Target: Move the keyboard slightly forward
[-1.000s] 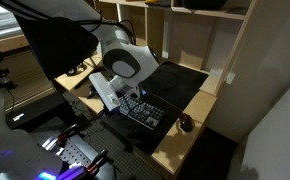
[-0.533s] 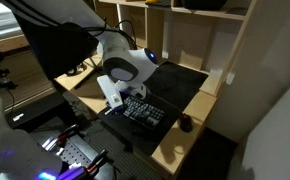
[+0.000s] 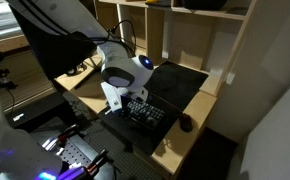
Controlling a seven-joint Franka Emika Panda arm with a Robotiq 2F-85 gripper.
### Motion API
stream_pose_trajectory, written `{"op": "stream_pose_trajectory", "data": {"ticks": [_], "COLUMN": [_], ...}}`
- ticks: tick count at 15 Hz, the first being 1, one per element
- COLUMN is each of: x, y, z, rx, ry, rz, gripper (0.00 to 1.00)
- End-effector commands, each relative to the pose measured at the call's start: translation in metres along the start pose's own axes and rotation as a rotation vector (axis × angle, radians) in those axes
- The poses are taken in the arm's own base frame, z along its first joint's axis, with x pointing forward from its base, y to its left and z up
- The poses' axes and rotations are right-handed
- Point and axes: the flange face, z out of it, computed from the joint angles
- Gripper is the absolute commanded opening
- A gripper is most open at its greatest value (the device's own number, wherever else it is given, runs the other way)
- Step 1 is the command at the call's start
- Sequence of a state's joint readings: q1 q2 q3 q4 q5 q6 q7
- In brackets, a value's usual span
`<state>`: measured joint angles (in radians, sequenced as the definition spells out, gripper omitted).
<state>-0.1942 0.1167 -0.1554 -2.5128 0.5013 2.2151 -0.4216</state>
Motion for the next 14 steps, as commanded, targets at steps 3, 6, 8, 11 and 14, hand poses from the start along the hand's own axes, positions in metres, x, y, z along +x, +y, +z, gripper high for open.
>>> {"op": "stream_pose_trajectory", "data": {"ticks": [3, 6, 8, 11, 14], "x": [0.029, 0.02, 0.02, 0.028, 0.028], "y": [0.015, 0.012, 0.011, 0.015, 0.016], "z": [0.03, 0.027, 0.023, 0.038, 0.034], "rx": [0.011, 0.007, 0.008, -0.045, -0.045], "ry": [0.147, 0.102, 0.108, 0.163, 0.157], "rz": [0.116, 0.097, 0.095, 0.117, 0.113], "gripper": [1.0, 1.0, 1.0, 1.0, 1.0]}}
